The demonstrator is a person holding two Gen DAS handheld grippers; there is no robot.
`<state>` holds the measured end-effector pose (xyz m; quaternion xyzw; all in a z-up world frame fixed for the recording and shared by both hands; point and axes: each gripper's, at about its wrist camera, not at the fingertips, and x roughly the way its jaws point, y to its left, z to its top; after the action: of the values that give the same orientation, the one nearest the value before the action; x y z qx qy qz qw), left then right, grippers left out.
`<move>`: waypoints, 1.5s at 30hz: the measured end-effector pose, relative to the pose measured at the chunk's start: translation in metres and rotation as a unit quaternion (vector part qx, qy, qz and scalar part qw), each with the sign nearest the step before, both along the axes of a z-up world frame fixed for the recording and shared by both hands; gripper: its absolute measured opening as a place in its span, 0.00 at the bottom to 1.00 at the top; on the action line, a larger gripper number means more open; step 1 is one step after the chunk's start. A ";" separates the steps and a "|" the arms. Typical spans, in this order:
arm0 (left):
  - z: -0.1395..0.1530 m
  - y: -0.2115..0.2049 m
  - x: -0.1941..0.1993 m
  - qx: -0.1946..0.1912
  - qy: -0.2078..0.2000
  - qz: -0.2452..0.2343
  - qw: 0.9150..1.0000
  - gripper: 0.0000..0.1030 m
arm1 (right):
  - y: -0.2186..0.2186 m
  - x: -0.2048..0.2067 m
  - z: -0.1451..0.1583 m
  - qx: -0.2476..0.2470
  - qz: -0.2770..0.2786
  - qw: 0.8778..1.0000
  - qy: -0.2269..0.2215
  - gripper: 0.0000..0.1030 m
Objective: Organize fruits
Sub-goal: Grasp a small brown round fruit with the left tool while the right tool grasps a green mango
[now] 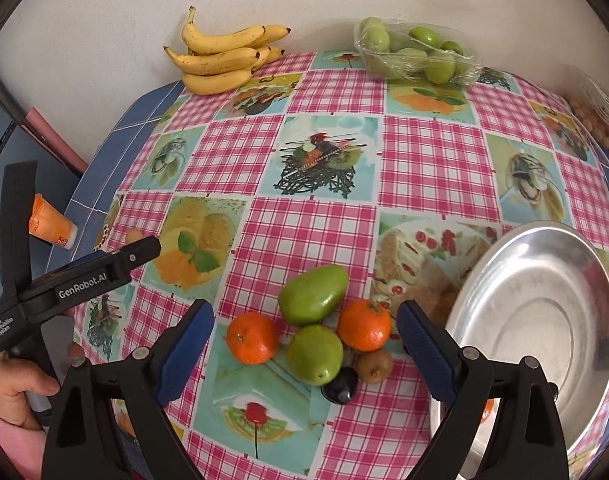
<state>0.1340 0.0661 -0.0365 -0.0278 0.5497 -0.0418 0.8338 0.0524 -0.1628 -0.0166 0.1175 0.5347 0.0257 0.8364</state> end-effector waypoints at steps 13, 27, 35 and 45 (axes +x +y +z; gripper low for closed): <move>-0.002 0.033 0.017 -0.046 0.023 0.041 0.998 0.89 | 0.005 0.021 -0.026 -0.017 0.001 0.998 0.057 0.70; -0.016 0.070 0.034 -0.070 0.036 0.082 0.994 0.78 | 0.011 0.037 -0.038 -0.063 0.011 0.995 0.075 0.59; -0.027 0.066 0.039 -0.070 0.050 0.075 0.993 0.56 | 0.013 0.042 -0.041 -0.061 0.020 0.995 0.078 0.57; -0.037 0.066 0.040 -0.069 0.060 0.078 0.993 0.42 | 0.024 0.045 -0.048 -0.077 0.035 0.993 0.083 0.56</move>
<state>0.1743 0.1318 -0.0737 -0.1302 0.5910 -0.0131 0.7960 0.0975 -0.1392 -0.0650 0.0357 0.6063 0.0042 0.7944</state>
